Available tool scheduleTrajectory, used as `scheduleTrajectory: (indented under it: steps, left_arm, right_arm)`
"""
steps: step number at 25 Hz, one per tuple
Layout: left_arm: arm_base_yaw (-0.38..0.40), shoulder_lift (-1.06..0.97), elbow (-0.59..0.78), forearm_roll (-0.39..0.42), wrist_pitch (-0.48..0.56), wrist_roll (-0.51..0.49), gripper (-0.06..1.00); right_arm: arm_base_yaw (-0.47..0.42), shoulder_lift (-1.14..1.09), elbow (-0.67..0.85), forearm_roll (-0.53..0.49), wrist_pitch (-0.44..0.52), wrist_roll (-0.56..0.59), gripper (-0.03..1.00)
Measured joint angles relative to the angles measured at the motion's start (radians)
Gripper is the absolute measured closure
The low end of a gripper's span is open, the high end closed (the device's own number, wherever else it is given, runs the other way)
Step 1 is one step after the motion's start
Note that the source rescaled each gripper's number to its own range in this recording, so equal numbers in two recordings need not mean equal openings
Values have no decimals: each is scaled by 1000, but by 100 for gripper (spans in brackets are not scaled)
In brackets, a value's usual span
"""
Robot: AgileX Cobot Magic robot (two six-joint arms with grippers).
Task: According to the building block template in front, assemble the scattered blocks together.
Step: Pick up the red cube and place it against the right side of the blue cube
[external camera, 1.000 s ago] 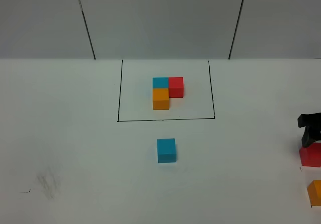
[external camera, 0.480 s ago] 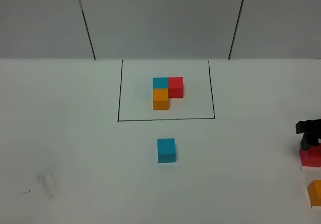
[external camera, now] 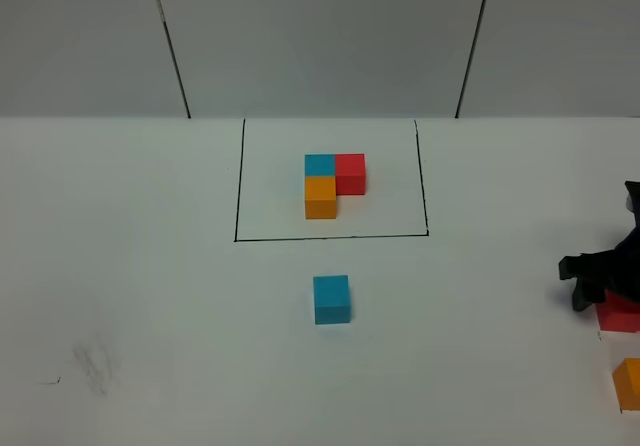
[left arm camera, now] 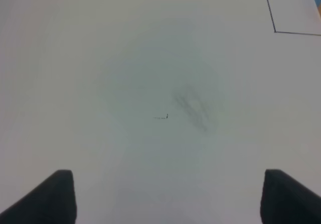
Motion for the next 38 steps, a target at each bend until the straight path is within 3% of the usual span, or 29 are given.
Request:
scheduleTrajectory:
  steps: [3,7,11,15,19,22,25,28,30,35,38]
  left_arm:
    - [0,0,0,0,0,0,29]
    - [0,0,0,0,0,0,29]
    - [0,0,0,0,0,0,29]
    - [0,0,0,0,0,0,29]
    - [0,0,0,0,0,0,29]
    - [0,0,0,0,0,0,29]
    - [0,0,0,0,0,0,29]
    - [0,0,0,0,0,0,29]
    - [0,0,0,0,0,0,29]
    - [0,0,0,0,0,0,29]
    - [0,0,0,0,0,0,29]
  right_arm:
    - [8,1,0,-2,2,-7,97]
    - [17,-1,-2,-8,51,-47,95]
    - [41,-51,-17,-16,203,-192,95]
    - [178,-159,-58,-49,298,-402,95]
    - [401,-209,-83,-165,283,-592,95]
    - [551,-204,-87,-296,204,-679,95]
    - [662,-184,-103,-410,109,-715,95]
    - [721,-147,-167,-445,102,-734,95]
    - [729,-110,-235,-443,157,-771,95]
    - [728,8,-463,-350,447,-962,95]
    - [726,59,-563,-265,530,-1064,95]
